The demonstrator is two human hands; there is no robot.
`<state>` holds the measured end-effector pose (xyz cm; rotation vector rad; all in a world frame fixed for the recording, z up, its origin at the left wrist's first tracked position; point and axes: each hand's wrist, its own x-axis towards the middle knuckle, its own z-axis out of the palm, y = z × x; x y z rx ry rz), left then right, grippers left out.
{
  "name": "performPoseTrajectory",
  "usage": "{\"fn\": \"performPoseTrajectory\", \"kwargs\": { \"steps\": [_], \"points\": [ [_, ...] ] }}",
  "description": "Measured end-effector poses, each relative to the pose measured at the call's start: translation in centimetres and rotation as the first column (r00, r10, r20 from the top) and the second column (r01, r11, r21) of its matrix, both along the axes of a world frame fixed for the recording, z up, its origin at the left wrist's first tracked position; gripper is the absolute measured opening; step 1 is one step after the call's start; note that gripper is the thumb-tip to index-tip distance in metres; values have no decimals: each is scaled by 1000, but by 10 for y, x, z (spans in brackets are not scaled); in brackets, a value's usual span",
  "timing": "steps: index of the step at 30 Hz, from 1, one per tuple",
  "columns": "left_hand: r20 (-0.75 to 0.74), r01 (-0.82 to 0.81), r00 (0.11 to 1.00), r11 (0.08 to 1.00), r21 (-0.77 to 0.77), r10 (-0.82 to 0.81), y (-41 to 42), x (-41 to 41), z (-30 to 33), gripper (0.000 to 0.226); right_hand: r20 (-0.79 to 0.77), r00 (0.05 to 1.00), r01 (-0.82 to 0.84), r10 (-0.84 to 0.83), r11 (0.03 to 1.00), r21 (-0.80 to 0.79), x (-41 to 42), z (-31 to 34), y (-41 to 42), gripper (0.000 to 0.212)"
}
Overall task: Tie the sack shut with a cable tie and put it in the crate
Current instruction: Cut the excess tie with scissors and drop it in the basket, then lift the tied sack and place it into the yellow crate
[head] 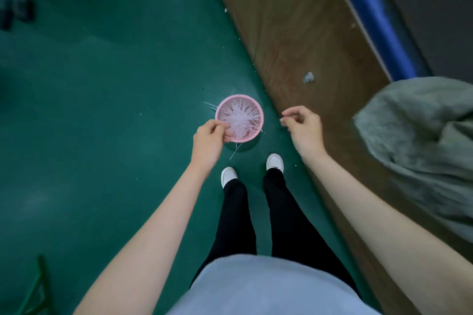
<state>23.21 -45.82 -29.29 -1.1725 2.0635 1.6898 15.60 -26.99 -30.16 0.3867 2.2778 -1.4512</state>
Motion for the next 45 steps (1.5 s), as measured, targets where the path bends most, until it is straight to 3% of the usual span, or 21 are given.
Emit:
{"fn": "performPoseTrajectory", "kwargs": {
  "steps": [9, 20, 26, 32, 45],
  "points": [
    [-218, 259, 937, 962, -89, -272, 32, -10, 111, 21, -117, 957, 238, -267, 947, -215, 46, 115, 40, 25],
    [-472, 682, 598, 721, -127, -648, 159, -58, 188, 23, -330, 648, 579, -686, 726, -372, 96, 207, 145, 15],
    [-538, 784, 474, 612, -103, -697, 250, -76, 208, 25, -400, 519, 660, -756, 651, -374, 113, 232, 230, 13],
    [-593, 813, 406, 571, -112, -695, 348, -98, 232, 26, -441, 418, 692, -794, 593, -412, 103, 255, 320, 18],
    [-700, 838, 274, 521, -162, -659, 494, -158, 294, 30, -499, 353, 651, -792, 591, -477, 55, 311, 450, 21]
  ]
}}
